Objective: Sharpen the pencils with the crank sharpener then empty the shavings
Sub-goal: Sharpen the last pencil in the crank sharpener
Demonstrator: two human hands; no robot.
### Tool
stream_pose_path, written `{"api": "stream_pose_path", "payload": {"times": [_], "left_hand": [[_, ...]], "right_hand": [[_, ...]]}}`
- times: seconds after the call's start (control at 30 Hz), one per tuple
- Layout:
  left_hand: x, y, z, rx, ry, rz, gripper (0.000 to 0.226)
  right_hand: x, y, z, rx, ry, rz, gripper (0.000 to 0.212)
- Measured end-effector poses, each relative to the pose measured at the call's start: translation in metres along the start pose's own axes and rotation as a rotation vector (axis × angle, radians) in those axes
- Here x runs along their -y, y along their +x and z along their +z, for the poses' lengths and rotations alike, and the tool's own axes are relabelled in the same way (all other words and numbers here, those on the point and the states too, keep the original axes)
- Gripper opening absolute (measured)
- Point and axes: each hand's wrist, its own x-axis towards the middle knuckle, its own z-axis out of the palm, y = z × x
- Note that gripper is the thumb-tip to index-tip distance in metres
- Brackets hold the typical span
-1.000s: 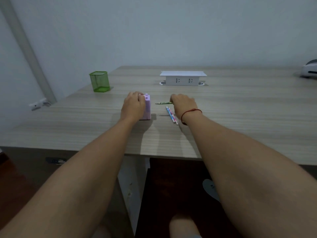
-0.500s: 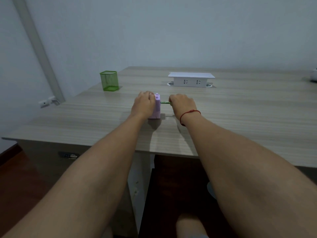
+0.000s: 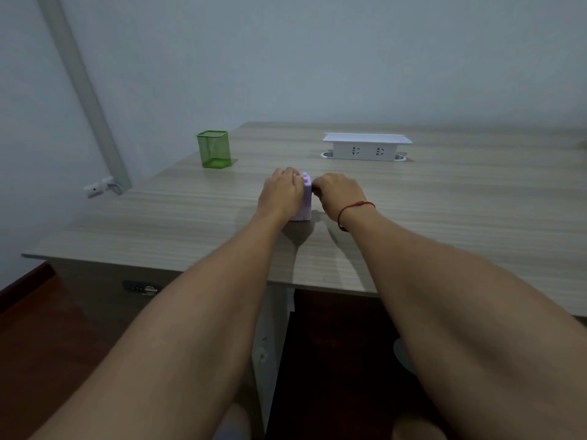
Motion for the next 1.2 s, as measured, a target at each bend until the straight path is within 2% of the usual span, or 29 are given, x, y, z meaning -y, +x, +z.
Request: {"api": "stream_pose_path", "payload": {"times": [0.2,0.3,0.37,0.5,0.6,0.67,0.73,0.8,0.9,1.07,1.2], "left_hand": [[0.004,0.004,-0.003,0.069,-0.068,-0.009,0.041],[0.007,-0.003,-0.013,-0.055,-0.147,0.053,0.043],[0.016,-0.009,-0.018,-0.138,-0.174,0.023,0.04],[0.036,-0.018,-0.021,0.012,-0.128,-0.076,0.038],[0.04,-0.023,-0.027,0.018,-0.079,-0.084,0.033],[0.042,-0.026,-0.028,0.045,-0.066,-0.083,0.026],[0.045,-0.027,-0.03,0.121,-0.057,-0.074,0.023],[0.05,-0.027,-0.033,0.211,0.022,-0.05,0.022],[0.053,-0.027,-0.035,0.24,0.117,0.013,0.014],[0.058,-0.029,-0.036,0.192,0.159,0.077,0.015],[0.057,-0.027,-0.037,0.172,0.191,0.094,0.012]], "right_hand": [[0.001,-0.001,-0.007,0.034,-0.017,0.012,0.028],[0.002,-0.001,-0.009,0.034,-0.08,0.01,0.026],[0.003,-0.002,-0.007,0.037,-0.109,0.036,0.028],[0.008,-0.005,-0.006,0.069,-0.078,0.035,0.032],[0.012,-0.003,-0.012,0.099,0.042,0.019,0.047],[0.015,-0.001,-0.017,0.14,0.099,-0.017,0.065],[0.019,0.001,-0.02,0.188,0.13,-0.067,0.084],[0.024,0.004,-0.019,0.258,0.167,-0.101,0.093],[0.03,0.004,-0.012,0.304,0.137,-0.123,0.087],[0.036,0.004,-0.012,0.258,0.077,-0.173,0.082],[0.043,0.005,-0.004,0.239,0.077,-0.141,0.084]]}}
